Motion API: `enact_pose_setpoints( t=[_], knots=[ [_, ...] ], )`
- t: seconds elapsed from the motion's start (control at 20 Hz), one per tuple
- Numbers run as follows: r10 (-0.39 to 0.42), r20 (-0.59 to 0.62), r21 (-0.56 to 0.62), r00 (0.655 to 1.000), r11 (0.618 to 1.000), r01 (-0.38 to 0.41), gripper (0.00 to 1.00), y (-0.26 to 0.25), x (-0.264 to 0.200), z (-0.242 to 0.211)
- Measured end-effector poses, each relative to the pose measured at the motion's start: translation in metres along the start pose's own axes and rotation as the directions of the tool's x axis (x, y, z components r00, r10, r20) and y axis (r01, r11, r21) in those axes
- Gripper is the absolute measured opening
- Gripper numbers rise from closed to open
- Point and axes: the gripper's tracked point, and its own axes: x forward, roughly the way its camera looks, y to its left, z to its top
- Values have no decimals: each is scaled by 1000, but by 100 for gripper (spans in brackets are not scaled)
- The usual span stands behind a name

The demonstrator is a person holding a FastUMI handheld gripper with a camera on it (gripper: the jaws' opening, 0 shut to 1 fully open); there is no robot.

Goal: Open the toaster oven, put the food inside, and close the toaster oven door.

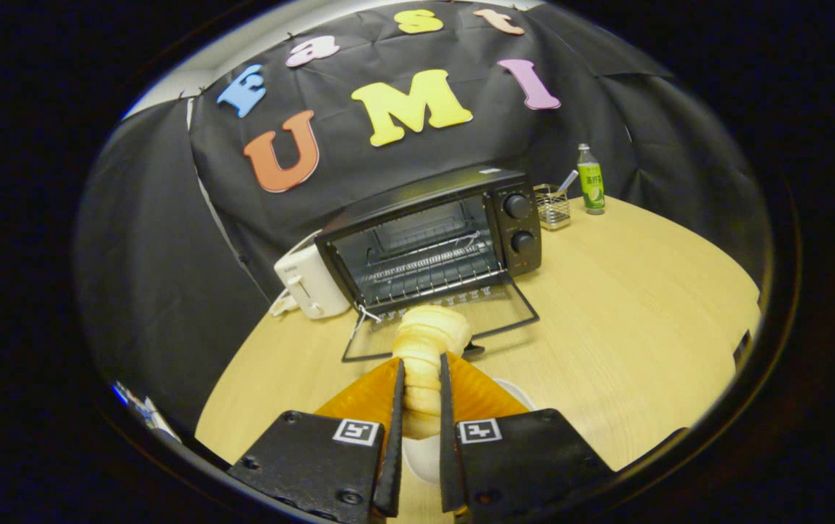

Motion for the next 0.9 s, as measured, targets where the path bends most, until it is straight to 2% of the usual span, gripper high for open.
enact_pose_setpoints(
  t=[0.1, 0.2, 0.3, 0.55, 0.7, 0.9],
  knots=[
    [14, 33, 18, 999, 1000, -15, 27, 8, 20, 24],
    [72, 30, 98, 997, 992, -74, 26, 23, 49, 41],
    [77, 26, 165, 997, 983, -80, 27, 25, 84, 55],
    [26, 12, 266, 1000, 964, -28, 26, 15, 173, 68],
    [-40, 52, 250, 998, 968, 26, 26, 3, 211, 79],
    [-66, 86, 253, 994, 966, 42, 27, 10, 249, 84]
  ],
)
